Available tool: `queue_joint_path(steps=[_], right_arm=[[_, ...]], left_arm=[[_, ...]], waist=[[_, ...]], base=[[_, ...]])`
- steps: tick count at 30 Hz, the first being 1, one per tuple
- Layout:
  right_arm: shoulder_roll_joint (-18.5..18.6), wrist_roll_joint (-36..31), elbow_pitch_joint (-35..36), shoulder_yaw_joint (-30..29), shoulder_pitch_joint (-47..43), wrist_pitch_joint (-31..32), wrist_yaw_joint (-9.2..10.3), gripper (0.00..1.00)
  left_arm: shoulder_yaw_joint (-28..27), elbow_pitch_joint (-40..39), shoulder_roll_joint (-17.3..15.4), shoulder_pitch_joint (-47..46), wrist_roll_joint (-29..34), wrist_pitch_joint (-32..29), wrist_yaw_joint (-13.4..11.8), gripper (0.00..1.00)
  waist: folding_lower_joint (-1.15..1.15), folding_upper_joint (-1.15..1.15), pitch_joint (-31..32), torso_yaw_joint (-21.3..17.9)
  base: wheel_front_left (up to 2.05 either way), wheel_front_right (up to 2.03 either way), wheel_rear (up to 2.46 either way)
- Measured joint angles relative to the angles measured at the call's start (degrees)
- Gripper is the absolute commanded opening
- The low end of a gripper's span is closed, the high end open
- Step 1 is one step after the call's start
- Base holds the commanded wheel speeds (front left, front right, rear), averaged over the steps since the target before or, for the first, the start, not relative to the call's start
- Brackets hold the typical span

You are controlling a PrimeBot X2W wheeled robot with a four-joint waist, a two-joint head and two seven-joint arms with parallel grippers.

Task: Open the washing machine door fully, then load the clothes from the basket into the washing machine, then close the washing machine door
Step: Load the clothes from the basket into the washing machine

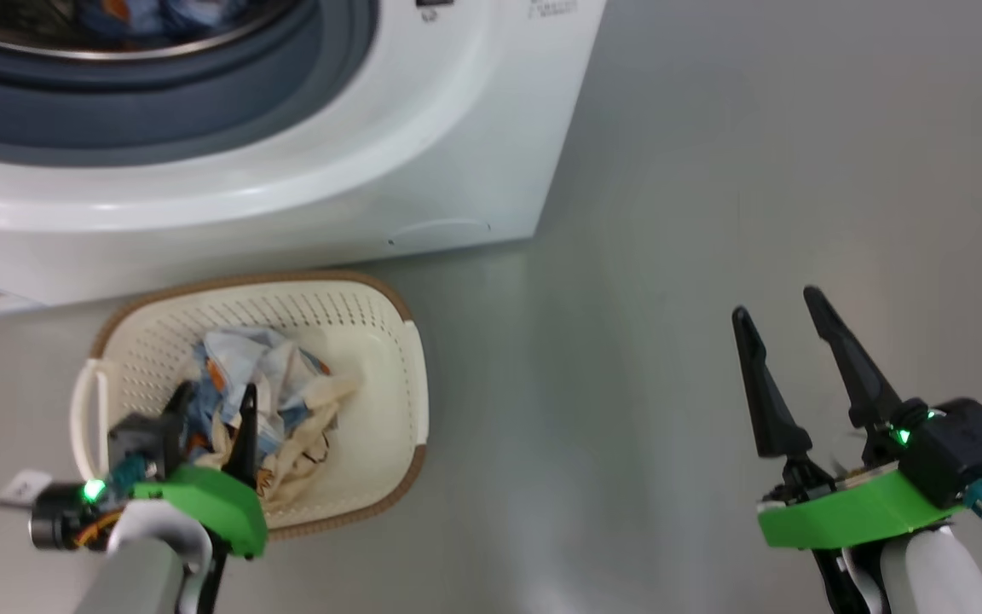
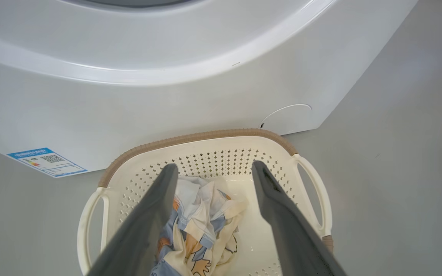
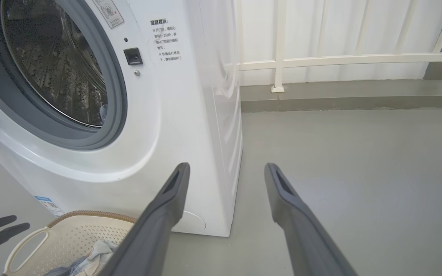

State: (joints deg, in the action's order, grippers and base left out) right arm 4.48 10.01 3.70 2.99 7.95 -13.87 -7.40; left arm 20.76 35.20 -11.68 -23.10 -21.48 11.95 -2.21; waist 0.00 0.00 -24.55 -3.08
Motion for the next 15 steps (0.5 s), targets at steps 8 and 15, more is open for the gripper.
queue_joint_path(steps=[8, 15], right_arm=[[-0.4, 1.3, -0.5, 1.9, 5.8, -0.4, 0.00, 1.00], [-1.0, 3.9, 0.1, 2.8, 9.5, -0.4, 0.00, 1.00]], left_arm=[[0.8, 15.5, -0.8, -12.3, 0.6, -3.3, 3.1, 1.00], [-1.9, 25.0, -2.9, -19.4, -1.1, -4.8, 3.0, 1.00]], waist=[[0.00, 0.00, -8.0, -2.7], [0.00, 0.00, -14.6, -6.3]], base=[[0.00, 0.00, 0.00], [0.00, 0.00, 0.00]])
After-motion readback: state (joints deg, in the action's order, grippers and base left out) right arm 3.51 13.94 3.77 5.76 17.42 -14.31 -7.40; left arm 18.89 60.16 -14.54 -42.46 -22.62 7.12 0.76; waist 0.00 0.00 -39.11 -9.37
